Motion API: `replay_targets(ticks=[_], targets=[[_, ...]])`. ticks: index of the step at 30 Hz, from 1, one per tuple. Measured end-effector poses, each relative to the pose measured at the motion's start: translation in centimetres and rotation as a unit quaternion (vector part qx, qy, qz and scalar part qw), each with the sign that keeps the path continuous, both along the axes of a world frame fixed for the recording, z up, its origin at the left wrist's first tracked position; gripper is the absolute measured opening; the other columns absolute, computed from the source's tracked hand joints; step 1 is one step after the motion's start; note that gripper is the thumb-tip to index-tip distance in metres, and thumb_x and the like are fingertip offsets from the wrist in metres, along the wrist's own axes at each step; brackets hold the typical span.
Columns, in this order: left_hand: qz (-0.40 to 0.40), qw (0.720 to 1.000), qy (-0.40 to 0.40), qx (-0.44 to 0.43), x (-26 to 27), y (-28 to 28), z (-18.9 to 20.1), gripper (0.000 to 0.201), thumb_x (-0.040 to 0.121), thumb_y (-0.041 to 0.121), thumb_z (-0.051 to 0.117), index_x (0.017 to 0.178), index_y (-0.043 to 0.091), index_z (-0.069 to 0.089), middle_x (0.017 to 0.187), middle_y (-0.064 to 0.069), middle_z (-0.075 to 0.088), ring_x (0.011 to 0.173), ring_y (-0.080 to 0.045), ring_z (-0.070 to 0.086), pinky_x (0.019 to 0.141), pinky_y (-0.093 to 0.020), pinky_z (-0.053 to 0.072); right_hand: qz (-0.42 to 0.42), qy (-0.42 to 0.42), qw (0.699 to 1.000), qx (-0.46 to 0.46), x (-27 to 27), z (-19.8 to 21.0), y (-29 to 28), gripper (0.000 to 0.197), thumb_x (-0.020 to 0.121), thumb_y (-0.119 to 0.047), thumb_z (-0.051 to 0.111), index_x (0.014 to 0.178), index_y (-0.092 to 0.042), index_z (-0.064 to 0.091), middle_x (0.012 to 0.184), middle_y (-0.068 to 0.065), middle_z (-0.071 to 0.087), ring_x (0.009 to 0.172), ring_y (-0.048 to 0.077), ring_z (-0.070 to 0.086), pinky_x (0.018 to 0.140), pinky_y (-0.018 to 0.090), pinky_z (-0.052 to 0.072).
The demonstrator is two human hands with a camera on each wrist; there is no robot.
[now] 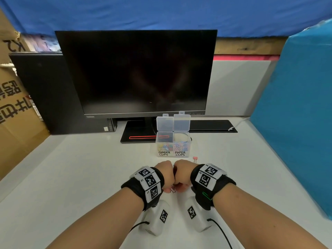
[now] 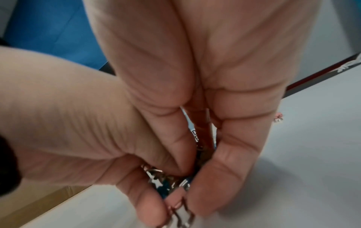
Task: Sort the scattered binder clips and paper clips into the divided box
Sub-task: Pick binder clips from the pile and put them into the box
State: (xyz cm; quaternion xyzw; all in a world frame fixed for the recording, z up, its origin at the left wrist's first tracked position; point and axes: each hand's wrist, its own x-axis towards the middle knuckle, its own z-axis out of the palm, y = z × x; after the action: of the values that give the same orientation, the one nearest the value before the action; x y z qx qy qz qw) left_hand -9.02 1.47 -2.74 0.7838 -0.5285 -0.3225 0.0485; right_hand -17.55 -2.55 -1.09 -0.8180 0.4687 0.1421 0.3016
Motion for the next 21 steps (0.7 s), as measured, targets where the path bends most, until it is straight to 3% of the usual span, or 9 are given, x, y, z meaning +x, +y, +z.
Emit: replay_targets(ticks=[2,5,8,10,12,13,16,19,21], targets=[[0.006,1.0,0.003,-0.009,-0.1,0.0,-0.1,0.03,0.085,0.0,0.063,0.115,-0.001,0.058,0.109,-0.019,0.069,0.098,-0.03,0.07,0.085,-0.042,0.057,0.011,-0.005,1.0,-0.007,-0.1,-0.1,-0.1,0.024,0.087,-0.004,0.06,0.11,-0.001,0.067,0.108,0.014,0.072,0.078,0.018,0.06,0.075,0.027,0.05],[-0.006,1.0,-0.002,-0.03,0.0,0.1,0.1,0.032,0.085,0.001,0.063,0.117,-0.002,0.057,0.111,-0.02,0.067,0.095,-0.029,0.068,0.088,-0.041,0.056,0.02,-0.006,0.999,-0.039,-0.4,-0.3,-0.1,0.028,0.082,-0.008,0.067,0.11,-0.003,0.066,0.104,0.01,0.071,0.087,0.021,0.064,0.078,0.028,0.051],[-0.013,0.999,0.016,-0.05,0.6,0.2,0.4,0.027,0.088,0.0,0.057,0.115,-0.001,0.061,0.115,-0.017,0.066,0.09,-0.026,0.062,0.081,-0.032,0.053,0.012,-0.036,0.999,-0.025,-0.9,-0.3,-0.3,0.026,0.085,-0.007,0.063,0.11,-0.002,0.064,0.11,0.017,0.07,0.102,0.031,0.067,0.091,0.04,0.053],[-0.006,0.997,0.055,-0.063,1.2,0.4,0.6,0.028,0.09,0.001,0.054,0.117,0.001,0.061,0.118,-0.015,0.064,0.086,-0.02,0.058,0.074,-0.026,0.051,-0.042,-0.105,0.993,0.038,-1.6,-0.5,-0.7,0.008,0.089,-0.004,0.057,0.095,-0.007,0.061,0.095,0.019,0.07,0.083,0.029,0.071,0.078,0.039,0.058],[0.034,0.986,0.148,-0.066,2.0,0.4,0.7,0.027,0.09,-0.001,0.055,0.117,0.002,0.06,0.114,-0.016,0.064,0.081,-0.019,0.06,0.075,-0.025,0.055,-0.119,-0.186,0.965,0.138,-2.4,-0.7,-1.1,0.014,0.091,0.001,0.052,0.082,-0.01,0.053,0.073,0.015,0.063,0.049,0.017,0.065,0.051,0.027,0.056],[0.065,0.975,0.205,-0.062,2.5,0.5,0.8,0.024,0.09,-0.003,0.056,0.113,0.002,0.06,0.107,-0.014,0.063,0.078,-0.019,0.061,0.078,-0.027,0.057,-0.141,-0.213,0.952,0.17,-2.8,-0.9,-1.3,0.017,0.092,0.002,0.051,0.079,-0.01,0.051,0.068,0.014,0.06,0.042,0.014,0.061,0.045,0.024,0.053],[0.161,0.922,0.346,-0.063,3.9,0.9,1.2,0.011,0.092,-0.004,0.053,0.095,0.002,0.062,0.089,-0.009,0.054,0.072,-0.017,0.058,0.07,-0.024,0.058,-0.173,-0.275,0.917,0.231,-3.9,-1.3,-2.1,0.017,0.092,0.001,0.052,0.078,-0.01,0.053,0.066,0.012,0.059,0.048,0.014,0.063,0.044,0.022,0.052],[0.21,0.883,0.414,-0.074,5.2,1.1,1.2,0.016,0.093,-0.007,0.05,0.085,0.001,0.062,0.091,-0.013,0.055,0.074,-0.02,0.058,0.06,-0.021,0.058,-0.219,-0.337,0.87,0.286,-4.8,-1.5,-2.8,0.02,0.092,0.004,0.05,0.078,-0.009,0.054,0.068,0.013,0.058,0.052,0.016,0.066,0.046,0.023,0.054],[0.227,0.861,0.45,-0.064,5.8,1.2,1.2,0.018,0.094,-0.007,0.048,0.087,0.0,0.063,0.096,-0.017,0.056,0.076,-0.021,0.058,0.057,-0.021,0.058,-0.245,-0.361,0.841,0.32,-5.2,-1.7,-2.9,0.022,0.092,0.006,0.048,0.078,-0.009,0.054,0.07,0.015,0.056,0.052,0.018,0.065,0.046,0.023,0.054]])
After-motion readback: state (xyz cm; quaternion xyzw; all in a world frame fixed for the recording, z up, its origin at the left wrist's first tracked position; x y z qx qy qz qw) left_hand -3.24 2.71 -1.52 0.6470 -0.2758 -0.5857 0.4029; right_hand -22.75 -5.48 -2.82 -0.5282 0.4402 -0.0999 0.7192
